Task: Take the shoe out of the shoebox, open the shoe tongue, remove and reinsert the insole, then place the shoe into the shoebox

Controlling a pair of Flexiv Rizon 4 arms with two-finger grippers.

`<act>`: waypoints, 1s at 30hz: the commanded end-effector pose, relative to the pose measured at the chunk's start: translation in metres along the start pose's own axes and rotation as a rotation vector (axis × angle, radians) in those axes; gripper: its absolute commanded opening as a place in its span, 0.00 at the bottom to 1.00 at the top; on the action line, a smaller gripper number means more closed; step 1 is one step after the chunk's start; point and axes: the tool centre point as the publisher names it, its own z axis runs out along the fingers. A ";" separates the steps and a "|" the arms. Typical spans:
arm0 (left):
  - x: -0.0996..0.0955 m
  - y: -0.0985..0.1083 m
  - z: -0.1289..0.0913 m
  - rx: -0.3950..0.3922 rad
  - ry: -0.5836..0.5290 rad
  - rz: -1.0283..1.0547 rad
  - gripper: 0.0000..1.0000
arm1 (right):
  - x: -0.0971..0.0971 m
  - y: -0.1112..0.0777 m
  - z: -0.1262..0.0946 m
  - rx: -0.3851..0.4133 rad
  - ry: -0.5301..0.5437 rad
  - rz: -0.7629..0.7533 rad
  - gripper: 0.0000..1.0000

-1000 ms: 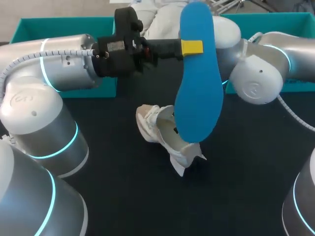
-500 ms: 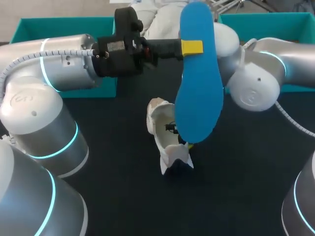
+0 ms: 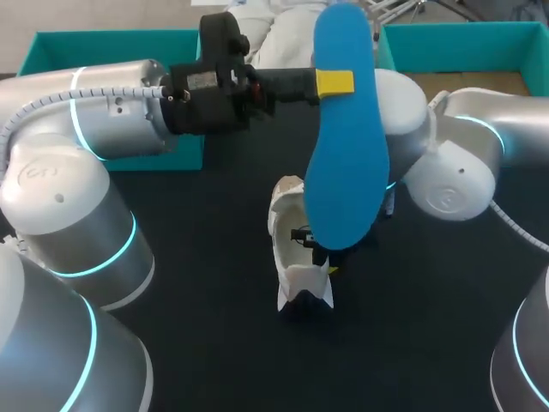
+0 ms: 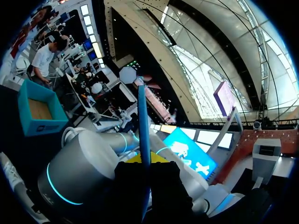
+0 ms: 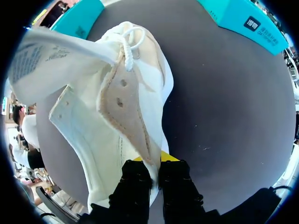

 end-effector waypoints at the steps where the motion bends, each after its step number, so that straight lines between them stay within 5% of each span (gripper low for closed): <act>1: -0.001 0.002 0.001 0.003 0.000 0.001 0.00 | -0.002 -0.002 0.012 -0.001 0.019 0.009 0.00; 11: -0.001 0.002 0.001 0.003 0.000 0.001 0.00 | -0.007 -0.004 0.020 0.004 0.037 0.024 0.00; 13: -0.001 0.002 0.001 0.003 0.000 0.001 0.00 | -0.006 -0.004 0.016 -0.007 0.063 0.016 1.00; 23: -0.001 0.002 0.001 0.003 0.000 0.001 0.00 | -0.008 -0.008 -0.022 0.004 0.232 0.018 1.00; 30: -0.001 0.002 0.001 0.003 0.000 0.001 0.00 | -0.008 -0.008 -0.022 0.004 0.232 0.018 1.00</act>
